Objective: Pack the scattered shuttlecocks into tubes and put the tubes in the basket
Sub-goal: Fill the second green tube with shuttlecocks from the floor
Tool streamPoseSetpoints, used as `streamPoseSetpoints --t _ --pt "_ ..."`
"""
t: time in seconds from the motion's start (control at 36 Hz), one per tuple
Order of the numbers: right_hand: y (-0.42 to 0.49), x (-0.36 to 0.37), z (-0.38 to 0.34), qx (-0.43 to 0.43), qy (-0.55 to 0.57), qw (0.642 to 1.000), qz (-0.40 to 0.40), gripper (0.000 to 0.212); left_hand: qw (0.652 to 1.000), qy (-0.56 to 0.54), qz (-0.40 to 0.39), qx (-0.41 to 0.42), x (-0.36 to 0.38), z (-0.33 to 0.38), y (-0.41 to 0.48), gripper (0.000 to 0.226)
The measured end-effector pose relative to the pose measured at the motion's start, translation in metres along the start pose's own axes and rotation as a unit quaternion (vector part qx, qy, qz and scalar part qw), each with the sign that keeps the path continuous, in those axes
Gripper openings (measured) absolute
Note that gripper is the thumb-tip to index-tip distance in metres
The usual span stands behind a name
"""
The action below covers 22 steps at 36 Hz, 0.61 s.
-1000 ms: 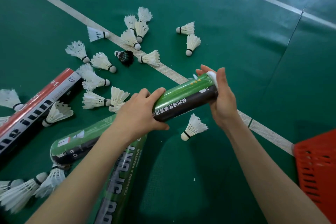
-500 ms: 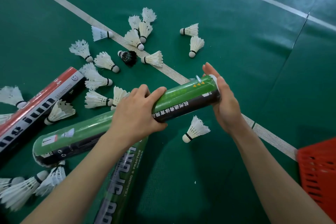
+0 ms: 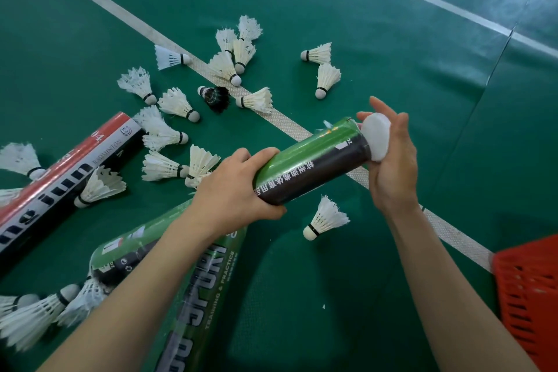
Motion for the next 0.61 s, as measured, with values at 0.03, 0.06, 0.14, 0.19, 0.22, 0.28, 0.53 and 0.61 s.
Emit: streamPoseSetpoints --t 0.03,0.06,0.14,0.19,0.22,0.28,0.53,0.61 --pt "-0.001 0.001 -0.001 -0.003 -0.021 1.0 -0.015 0.046 1.0 -0.012 0.001 0.0 0.0 0.0 0.0 0.082" --pt "-0.003 0.003 0.0 -0.005 -0.042 0.998 -0.035 0.044 1.0 -0.02 0.002 0.001 0.001 0.0 0.0 0.082" --pt "-0.006 0.004 0.005 0.003 -0.071 0.996 -0.063 0.044 1.0 -0.011 -0.007 0.007 0.002 0.001 0.0 0.083" --pt "-0.007 0.003 0.007 0.013 -0.05 0.996 -0.068 0.051 1.0 0.006 -0.011 0.009 0.002 0.003 0.0 0.083" --pt "-0.007 0.003 0.006 0.012 -0.048 0.996 -0.073 0.053 1.0 0.015 -0.013 0.011 0.002 0.003 0.0 0.083" --pt "-0.007 0.005 0.005 0.005 -0.066 0.994 -0.089 0.054 0.999 0.033 -0.013 0.015 0.001 0.004 0.0 0.084" --pt "-0.015 0.014 0.006 -0.046 -0.11 0.988 -0.097 0.04 1.0 0.024 -0.011 0.008 -0.002 0.002 -0.001 0.084" --pt "-0.02 0.016 0.005 -0.06 -0.133 0.984 -0.1 0.039 0.999 0.032 -0.008 0.006 -0.002 0.002 -0.002 0.084"
Point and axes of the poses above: each hand's wrist, its own y-axis towards the middle knuckle, its own x-axis out of the palm, z = x × y, the point moved 4 cm from there along y, towards the middle knuckle, and after that the axes turned 3 degrees about -z, right-handed, at the moved point
